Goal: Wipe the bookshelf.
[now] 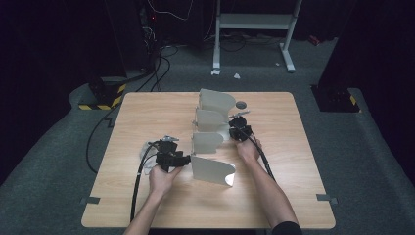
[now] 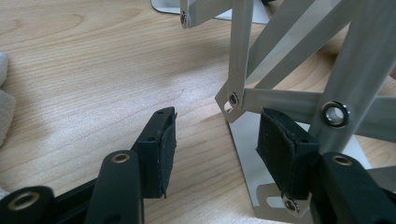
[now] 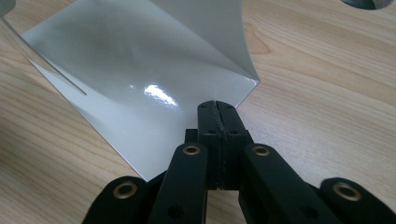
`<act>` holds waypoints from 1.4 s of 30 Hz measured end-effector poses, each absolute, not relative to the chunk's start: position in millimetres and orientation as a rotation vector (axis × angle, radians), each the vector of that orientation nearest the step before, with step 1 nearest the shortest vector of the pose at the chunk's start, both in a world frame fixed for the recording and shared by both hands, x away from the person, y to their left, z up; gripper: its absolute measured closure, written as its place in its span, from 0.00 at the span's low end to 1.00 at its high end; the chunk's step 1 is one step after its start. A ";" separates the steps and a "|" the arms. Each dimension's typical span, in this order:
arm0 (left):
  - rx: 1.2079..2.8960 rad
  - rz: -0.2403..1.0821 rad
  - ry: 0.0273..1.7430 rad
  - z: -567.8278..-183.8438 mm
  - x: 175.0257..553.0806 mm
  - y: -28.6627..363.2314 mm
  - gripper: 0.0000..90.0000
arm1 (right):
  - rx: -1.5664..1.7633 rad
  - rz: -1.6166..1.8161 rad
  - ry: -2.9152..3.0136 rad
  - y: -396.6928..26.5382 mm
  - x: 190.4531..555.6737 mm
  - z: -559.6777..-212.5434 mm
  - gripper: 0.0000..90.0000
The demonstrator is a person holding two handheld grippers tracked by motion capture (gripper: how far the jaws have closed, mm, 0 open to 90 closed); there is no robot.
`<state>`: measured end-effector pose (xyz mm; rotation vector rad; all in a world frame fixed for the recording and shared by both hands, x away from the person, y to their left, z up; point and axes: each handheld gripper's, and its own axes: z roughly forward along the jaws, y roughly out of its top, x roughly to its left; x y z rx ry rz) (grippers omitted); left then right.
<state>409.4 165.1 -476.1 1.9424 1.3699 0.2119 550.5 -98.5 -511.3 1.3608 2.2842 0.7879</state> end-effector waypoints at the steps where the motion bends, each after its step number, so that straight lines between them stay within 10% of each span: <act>1: 1.941 0.213 1.375 -476.5 409.5 165.1 0.52 | 1.364 0.784 2.288 -96.8 550.9 -510.9 1.00; 23: 1.939 0.210 1.371 -485.7 403.9 152.4 0.51 | 1.328 1.000 2.358 -147.0 436.6 -516.0 0.77; 42: 1.984 0.191 1.357 -492.8 409.3 130.3 0.49 | 1.225 0.967 2.311 -152.7 439.9 -521.2 0.65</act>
